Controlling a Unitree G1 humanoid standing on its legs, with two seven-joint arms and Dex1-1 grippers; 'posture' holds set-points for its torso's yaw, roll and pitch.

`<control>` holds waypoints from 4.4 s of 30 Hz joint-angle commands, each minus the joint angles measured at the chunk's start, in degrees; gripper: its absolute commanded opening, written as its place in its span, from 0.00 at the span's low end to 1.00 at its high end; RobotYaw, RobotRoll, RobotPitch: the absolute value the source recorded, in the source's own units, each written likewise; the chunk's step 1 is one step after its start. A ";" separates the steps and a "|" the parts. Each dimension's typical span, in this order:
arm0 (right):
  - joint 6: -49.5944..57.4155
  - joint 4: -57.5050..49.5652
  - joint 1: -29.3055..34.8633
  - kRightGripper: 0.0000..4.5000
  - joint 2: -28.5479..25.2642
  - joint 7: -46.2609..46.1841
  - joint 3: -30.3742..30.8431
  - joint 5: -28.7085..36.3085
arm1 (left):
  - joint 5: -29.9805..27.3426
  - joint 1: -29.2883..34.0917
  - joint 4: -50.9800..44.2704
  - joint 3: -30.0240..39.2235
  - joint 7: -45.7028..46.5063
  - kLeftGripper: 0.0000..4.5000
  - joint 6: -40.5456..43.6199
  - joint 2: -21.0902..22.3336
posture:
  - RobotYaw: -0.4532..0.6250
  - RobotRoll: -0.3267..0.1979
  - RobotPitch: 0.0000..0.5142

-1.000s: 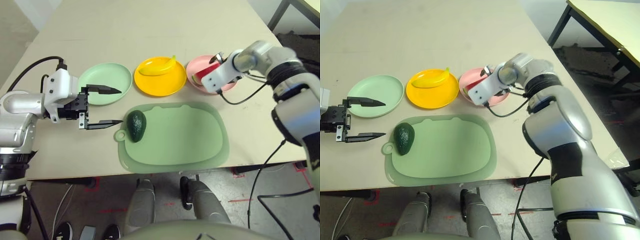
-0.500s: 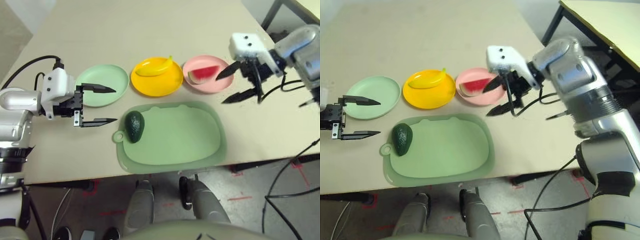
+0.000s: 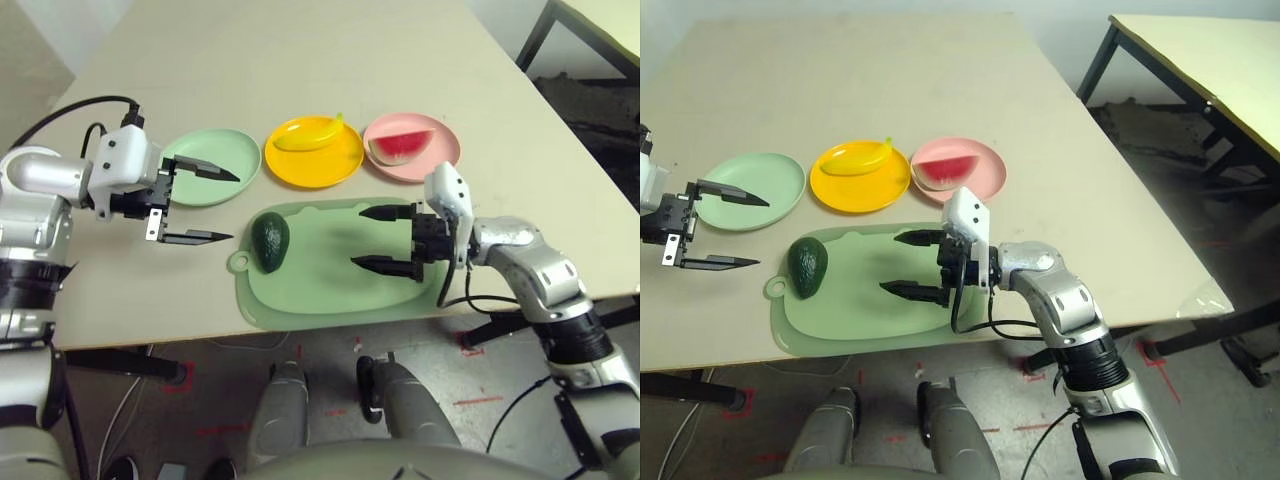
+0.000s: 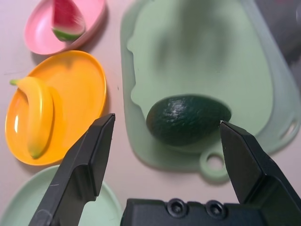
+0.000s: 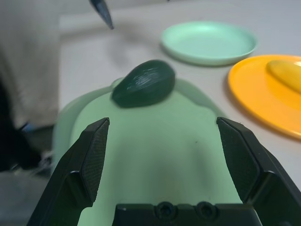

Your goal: Place the fruits into color-matched plates.

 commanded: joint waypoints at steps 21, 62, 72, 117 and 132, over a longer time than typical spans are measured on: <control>-24.31 9.05 13.94 0.99 2.59 2.35 -0.14 -1.84 | -8.06 -26.31 13.82 -50.60 -0.66 1.00 -46.13 1.33 | 0.30 0.62 0.31; -23.54 3.21 19.48 0.99 2.52 -1.10 1.43 -2.26 | -3.91 -27.42 30.34 -57.24 -0.66 1.00 -53.80 -8.66 | 0.24 0.62 0.30; -23.63 3.73 18.96 0.99 1.91 -0.47 1.27 -2.48 | -3.66 -28.05 30.96 -57.12 -0.66 1.00 -52.30 -9.38 | 0.23 0.62 0.30; -9.98 -16.03 24.16 1.00 0.36 -8.37 -1.05 4.05 | 34.84 -34.91 52.43 -38.50 32.19 0.64 -24.34 -1.41 | 0.30 0.62 0.33; -4.93 -24.13 28.32 1.00 1.16 -19.72 -3.08 3.42 | 48.06 -27.22 53.39 -26.53 48.87 0.64 -15.09 -4.67 | 0.27 0.62 0.33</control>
